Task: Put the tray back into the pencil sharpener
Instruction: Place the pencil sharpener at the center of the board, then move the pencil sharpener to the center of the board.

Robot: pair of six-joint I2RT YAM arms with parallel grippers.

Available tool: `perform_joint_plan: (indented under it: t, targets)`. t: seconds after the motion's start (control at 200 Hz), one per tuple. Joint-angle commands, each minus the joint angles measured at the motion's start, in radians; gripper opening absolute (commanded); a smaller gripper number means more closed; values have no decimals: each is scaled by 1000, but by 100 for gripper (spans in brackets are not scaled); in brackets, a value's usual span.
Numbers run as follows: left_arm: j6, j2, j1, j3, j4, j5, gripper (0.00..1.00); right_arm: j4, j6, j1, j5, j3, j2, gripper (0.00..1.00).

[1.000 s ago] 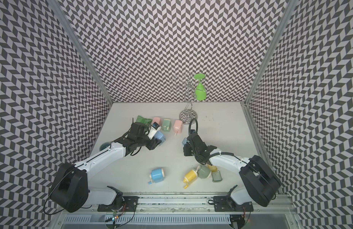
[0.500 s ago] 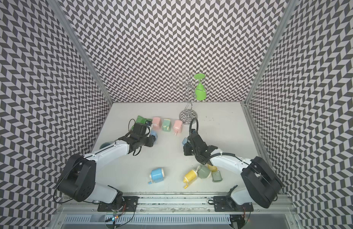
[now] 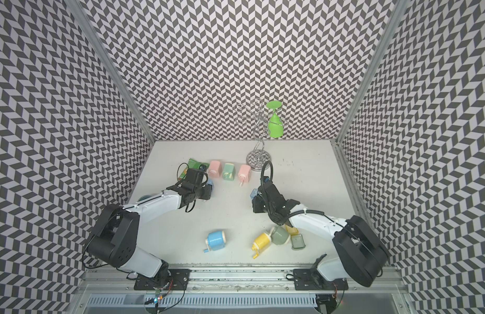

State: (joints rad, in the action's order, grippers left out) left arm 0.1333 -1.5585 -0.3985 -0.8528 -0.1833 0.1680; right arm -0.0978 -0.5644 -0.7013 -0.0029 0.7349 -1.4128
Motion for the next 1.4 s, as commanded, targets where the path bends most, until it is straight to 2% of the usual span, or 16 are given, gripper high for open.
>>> perform_joint_plan:
  t: [0.0, 0.225, 0.371, 0.536, 0.631, 0.701, 0.801, 0.926, 1.027, 1.087, 1.237, 1.392]
  targets:
    - [18, -9, 8, -29, 47, 18, 49, 22, 8, 7, 19, 3, 21, 26]
    - [17, -2, 7, -17, 47, 25, 70, 12, 9, 8, 26, 3, 31, 26]
    - [10, 28, 7, -13, 45, 31, 79, 0, 11, 7, 29, 6, 36, 26]
    - [2, 111, 8, -23, 5, 53, 87, -30, 17, 9, 36, 18, 52, 27]
    - [-8, 200, 6, -26, -17, 61, 88, -50, 30, 11, 31, 25, 68, 29]
    - [-43, 281, 5, -23, -4, 15, 86, -67, 49, 11, 28, 30, 85, 29]
    - [-161, 403, 5, -3, 31, -145, 84, -87, 85, 12, 35, 36, 112, 30]
    - [-373, 521, 3, 26, 7, -354, 82, -90, 140, 13, 52, 42, 150, 32]
    - [-588, 582, 2, 43, -122, -549, 82, -86, 198, 13, 61, 60, 168, 33]
    - [-717, 610, -4, 36, -249, -628, 83, -106, 219, 13, 76, 80, 176, 33]
    - [-882, 658, -15, 27, -470, -659, 86, -117, 213, 13, 89, 67, 224, 34]
    - [-939, 650, -60, 66, -556, -653, 91, -91, 203, 13, 101, 24, 253, 35]
